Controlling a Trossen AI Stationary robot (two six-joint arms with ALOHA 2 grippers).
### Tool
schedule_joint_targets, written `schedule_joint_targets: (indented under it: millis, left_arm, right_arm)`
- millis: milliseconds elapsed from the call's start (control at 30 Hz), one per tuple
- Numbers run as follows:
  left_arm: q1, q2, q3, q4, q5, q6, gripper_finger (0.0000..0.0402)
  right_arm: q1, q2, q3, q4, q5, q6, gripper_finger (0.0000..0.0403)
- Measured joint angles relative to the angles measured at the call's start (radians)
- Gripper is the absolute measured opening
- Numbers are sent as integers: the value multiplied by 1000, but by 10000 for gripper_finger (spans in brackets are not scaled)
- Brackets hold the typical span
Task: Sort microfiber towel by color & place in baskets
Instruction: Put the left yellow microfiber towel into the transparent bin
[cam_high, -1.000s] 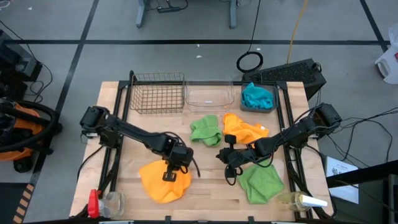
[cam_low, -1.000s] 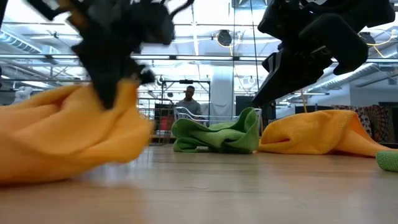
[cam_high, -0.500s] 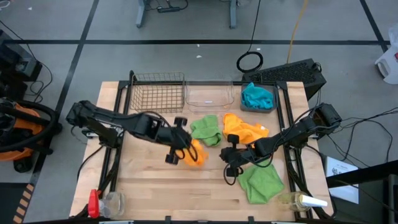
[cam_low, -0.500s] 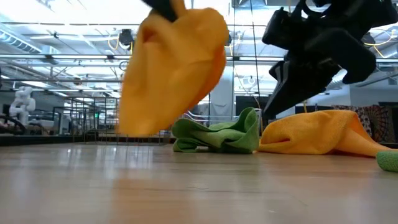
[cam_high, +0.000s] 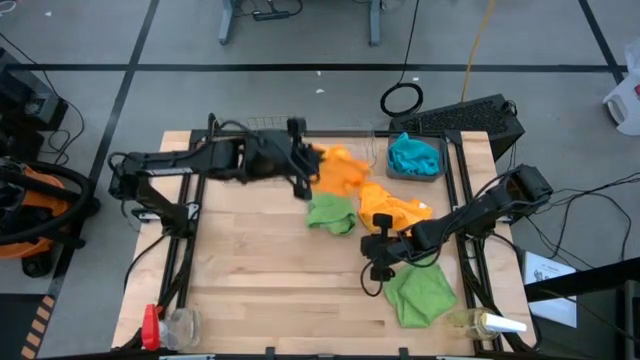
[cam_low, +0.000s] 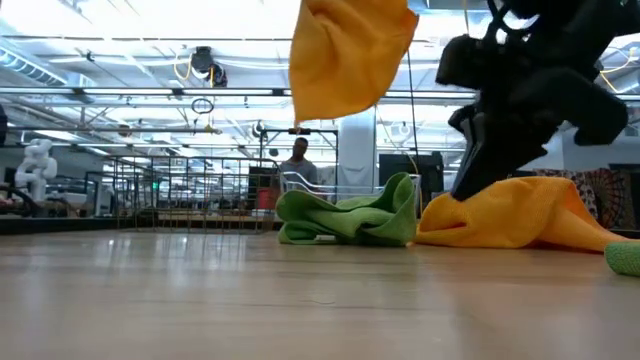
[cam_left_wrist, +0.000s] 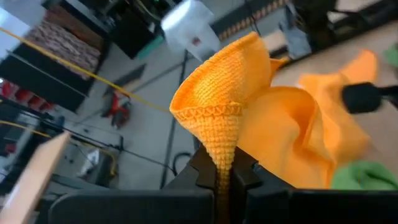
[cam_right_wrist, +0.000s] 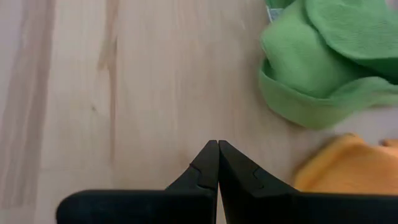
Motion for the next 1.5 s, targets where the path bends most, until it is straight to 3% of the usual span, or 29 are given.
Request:
schedule_joint_targets:
  millis: [200, 400, 633, 1133, 1500]
  left_arm:
    - [144, 8, -1, 133, 153, 47, 5]
    - [206, 30, -3, 118, 219, -6, 5]
    - [210, 41, -2, 135, 216, -75, 5]
    - [317, 103, -1, 228, 242, -124, 5]
    - [362, 211, -1, 217, 252, -169, 5]
  right_arm:
    - [0, -66, 0, -38, 199, -82, 0]
    - [0, -81, 0, -36, 339, -75, 0]
    - [-2, -79, 0, 37, 362, 7, 0]
    - [0, -79, 0, 132, 358, 8, 0]
    - [12, -79, 0, 89, 357, 10, 0]
